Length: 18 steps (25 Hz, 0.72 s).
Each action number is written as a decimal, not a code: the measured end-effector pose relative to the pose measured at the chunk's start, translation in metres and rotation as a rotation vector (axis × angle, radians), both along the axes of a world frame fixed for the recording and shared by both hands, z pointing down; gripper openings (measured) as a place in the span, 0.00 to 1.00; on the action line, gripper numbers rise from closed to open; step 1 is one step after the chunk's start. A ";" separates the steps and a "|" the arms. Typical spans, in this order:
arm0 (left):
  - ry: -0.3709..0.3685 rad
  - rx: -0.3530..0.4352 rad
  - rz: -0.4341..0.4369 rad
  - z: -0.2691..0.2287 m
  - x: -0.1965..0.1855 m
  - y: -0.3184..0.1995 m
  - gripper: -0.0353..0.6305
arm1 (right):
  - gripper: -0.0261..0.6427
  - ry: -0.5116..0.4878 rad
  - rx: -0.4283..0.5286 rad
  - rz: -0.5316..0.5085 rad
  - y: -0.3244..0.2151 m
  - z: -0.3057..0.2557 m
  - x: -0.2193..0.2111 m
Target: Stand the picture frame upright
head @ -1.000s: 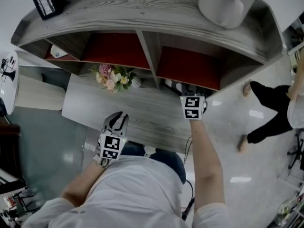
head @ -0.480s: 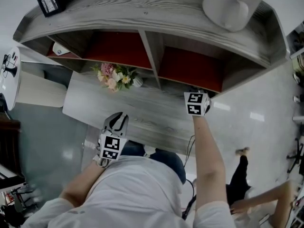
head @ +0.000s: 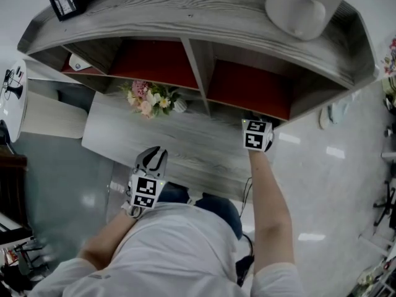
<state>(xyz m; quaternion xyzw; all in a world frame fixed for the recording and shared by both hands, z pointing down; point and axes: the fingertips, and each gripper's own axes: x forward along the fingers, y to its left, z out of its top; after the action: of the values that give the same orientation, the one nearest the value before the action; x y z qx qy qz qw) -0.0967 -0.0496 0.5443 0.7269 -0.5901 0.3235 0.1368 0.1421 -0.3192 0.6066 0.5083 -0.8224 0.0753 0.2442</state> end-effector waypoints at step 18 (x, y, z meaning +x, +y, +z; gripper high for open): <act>-0.001 -0.010 -0.007 0.003 -0.005 0.006 0.18 | 0.28 -0.033 -0.059 0.165 -0.007 0.002 0.017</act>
<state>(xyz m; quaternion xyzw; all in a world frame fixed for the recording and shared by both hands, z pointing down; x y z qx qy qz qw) -0.1012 -0.0439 0.5475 0.7242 -0.5910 0.3261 0.1411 0.1590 -0.3261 0.6086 0.5657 -0.7790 0.1279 0.2386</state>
